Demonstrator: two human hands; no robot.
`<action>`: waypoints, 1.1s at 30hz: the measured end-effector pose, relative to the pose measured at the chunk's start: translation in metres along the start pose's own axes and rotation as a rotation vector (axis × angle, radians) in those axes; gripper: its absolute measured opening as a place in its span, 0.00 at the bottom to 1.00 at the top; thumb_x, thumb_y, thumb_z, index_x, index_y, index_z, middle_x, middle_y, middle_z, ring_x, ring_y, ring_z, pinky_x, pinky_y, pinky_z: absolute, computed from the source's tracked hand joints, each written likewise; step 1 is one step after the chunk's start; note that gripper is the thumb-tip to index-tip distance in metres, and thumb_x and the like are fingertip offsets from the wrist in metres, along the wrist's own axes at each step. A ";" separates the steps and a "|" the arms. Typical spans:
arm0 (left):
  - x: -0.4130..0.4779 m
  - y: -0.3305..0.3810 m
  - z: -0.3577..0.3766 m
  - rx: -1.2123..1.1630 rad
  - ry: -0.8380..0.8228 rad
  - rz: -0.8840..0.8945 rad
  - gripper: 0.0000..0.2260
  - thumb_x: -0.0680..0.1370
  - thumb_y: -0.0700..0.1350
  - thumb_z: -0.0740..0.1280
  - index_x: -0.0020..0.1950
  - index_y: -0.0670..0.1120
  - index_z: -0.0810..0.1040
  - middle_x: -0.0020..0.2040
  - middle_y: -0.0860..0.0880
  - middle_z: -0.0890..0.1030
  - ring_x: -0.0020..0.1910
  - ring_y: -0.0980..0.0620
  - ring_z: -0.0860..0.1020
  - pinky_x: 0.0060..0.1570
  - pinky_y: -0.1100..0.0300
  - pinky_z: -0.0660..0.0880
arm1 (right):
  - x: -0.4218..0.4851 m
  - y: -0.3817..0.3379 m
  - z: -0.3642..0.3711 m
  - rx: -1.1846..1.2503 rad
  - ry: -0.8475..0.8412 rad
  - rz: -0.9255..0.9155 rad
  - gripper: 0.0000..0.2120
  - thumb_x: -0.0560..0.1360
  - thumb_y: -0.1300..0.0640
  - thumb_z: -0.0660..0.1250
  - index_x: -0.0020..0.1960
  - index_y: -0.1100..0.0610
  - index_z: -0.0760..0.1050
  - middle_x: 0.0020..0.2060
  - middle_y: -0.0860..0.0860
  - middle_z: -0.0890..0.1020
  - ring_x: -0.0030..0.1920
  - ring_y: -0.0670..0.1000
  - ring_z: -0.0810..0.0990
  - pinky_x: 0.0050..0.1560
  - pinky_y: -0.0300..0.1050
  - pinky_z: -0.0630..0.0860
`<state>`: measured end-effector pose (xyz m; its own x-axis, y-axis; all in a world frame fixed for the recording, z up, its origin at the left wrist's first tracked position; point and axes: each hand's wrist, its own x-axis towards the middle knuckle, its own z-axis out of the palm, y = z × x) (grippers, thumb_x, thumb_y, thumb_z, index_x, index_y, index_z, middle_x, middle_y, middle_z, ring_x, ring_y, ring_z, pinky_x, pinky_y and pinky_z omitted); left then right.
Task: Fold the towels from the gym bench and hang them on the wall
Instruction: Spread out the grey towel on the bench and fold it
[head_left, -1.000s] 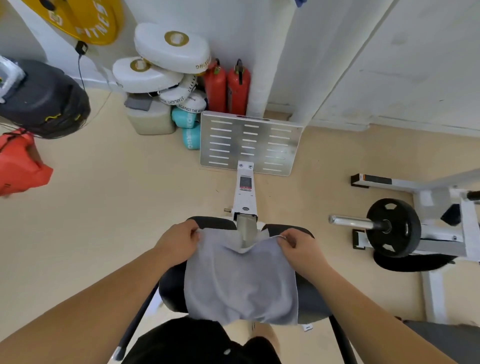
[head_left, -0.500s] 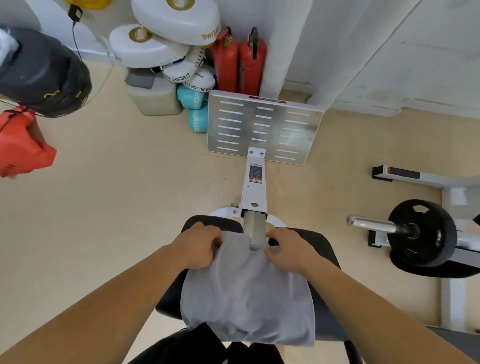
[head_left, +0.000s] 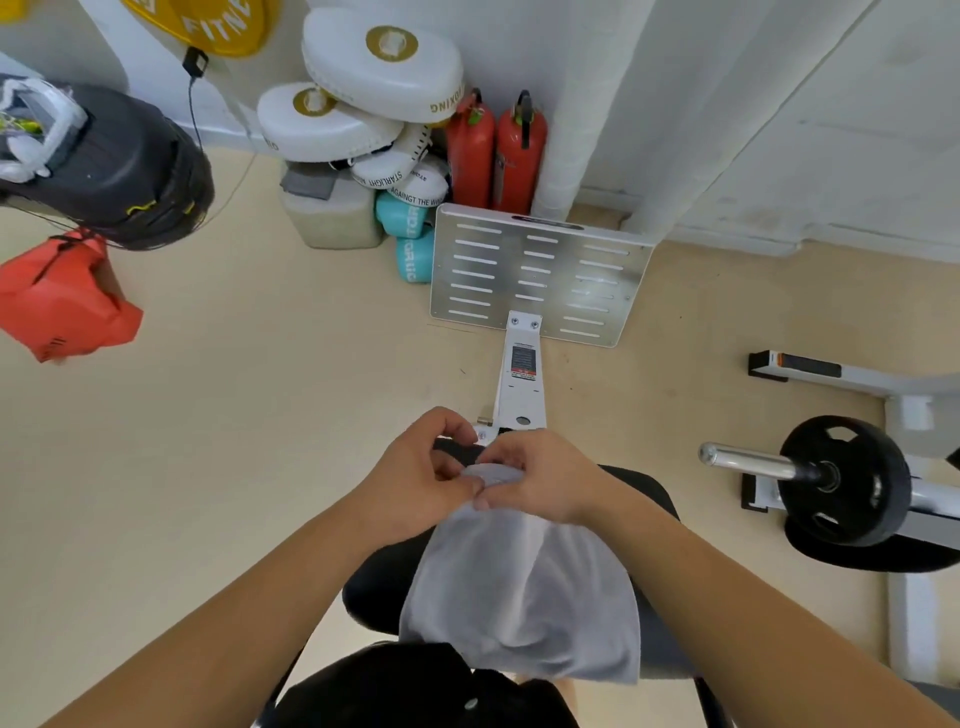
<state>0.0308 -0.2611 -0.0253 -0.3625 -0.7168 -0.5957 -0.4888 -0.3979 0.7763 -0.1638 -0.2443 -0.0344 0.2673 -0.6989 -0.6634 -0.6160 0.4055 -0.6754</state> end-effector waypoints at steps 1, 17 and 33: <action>-0.005 0.001 -0.003 -0.024 -0.005 -0.014 0.18 0.73 0.36 0.74 0.57 0.52 0.75 0.54 0.51 0.81 0.45 0.46 0.84 0.46 0.60 0.81 | -0.005 -0.004 -0.004 -0.020 0.003 -0.006 0.10 0.69 0.48 0.80 0.47 0.46 0.83 0.43 0.43 0.84 0.45 0.45 0.81 0.46 0.43 0.78; -0.080 0.005 0.017 0.522 -0.242 0.038 0.10 0.72 0.53 0.75 0.39 0.52 0.75 0.36 0.57 0.77 0.35 0.59 0.75 0.38 0.63 0.69 | -0.196 0.016 -0.061 0.176 0.571 -0.049 0.10 0.80 0.59 0.69 0.50 0.43 0.81 0.46 0.37 0.84 0.47 0.38 0.81 0.48 0.37 0.75; -0.151 0.163 0.013 0.501 0.049 0.442 0.10 0.78 0.40 0.72 0.49 0.57 0.82 0.42 0.61 0.83 0.33 0.54 0.76 0.38 0.63 0.76 | -0.308 0.062 -0.098 0.198 0.787 -0.099 0.08 0.77 0.63 0.73 0.43 0.52 0.84 0.38 0.45 0.87 0.39 0.40 0.83 0.44 0.35 0.76</action>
<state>-0.0044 -0.2101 0.1880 -0.5827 -0.7813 -0.2239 -0.6161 0.2451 0.7486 -0.3575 -0.0616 0.1594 -0.3304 -0.9162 -0.2269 -0.4547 0.3652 -0.8123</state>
